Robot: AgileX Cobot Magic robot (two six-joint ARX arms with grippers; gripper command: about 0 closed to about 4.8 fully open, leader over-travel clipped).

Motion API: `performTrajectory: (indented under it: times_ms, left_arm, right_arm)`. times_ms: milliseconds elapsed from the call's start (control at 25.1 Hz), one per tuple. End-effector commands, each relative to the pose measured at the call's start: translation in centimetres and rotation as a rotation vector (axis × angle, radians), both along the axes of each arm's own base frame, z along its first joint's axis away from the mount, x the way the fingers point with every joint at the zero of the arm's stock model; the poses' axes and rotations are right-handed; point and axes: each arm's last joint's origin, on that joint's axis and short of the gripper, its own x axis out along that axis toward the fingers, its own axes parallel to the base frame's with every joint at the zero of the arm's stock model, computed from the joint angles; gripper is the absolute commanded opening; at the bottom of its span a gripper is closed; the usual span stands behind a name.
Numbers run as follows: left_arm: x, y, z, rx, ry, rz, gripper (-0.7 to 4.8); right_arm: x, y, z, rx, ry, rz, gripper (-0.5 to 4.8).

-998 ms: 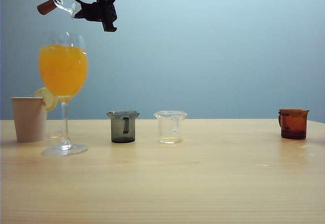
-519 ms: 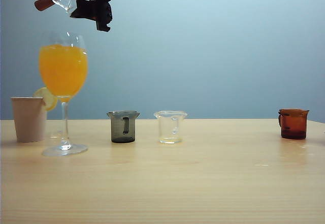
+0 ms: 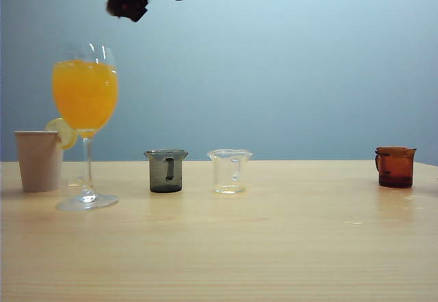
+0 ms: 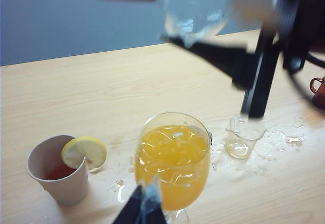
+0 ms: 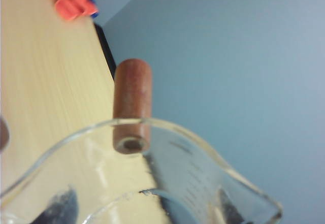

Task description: Pick up the third measuring cup from the left, pour the pineapple juice inside into the goblet, and finally put the measuring cup back in its original place.

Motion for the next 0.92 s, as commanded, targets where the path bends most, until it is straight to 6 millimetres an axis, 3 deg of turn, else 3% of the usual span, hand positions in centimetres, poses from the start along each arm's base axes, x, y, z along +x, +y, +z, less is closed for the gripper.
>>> performTrajectory:
  times_ms: [40,200,519,679,758,918]
  left_arm:
    - [0.0,0.0,0.2,-0.004,-0.011,0.001,-0.04]
    - [0.0,0.0,0.2,-0.004,-0.011,0.001,-0.04]
    - [0.0,0.0,0.2,-0.004,-0.011,0.001,-0.04]
    - [0.0,0.0,0.2,-0.004,-0.011,0.001,-0.04]
    - [0.0,0.0,0.2,-0.004,-0.011,0.001,-0.04]
    - [0.0,0.0,0.2,-0.004,-0.011,0.001,-0.04]
  right_arm:
    - [1.3,-2.0,0.8,0.204,0.169,-0.059,3.03]
    - [3.3,-5.2,0.4,0.230,0.328,-0.092,3.03]
    - [4.7,-9.2,-1.9,0.277,0.434,-0.164,2.59]
    - [4.7,-11.3,-3.4,0.386,0.448,-0.191,2.60]
    - [4.0,-13.6,-5.1,0.460,0.439,-0.246,2.60]
    - [2.6,-15.5,-7.4,0.482,0.423,-0.328,2.60]
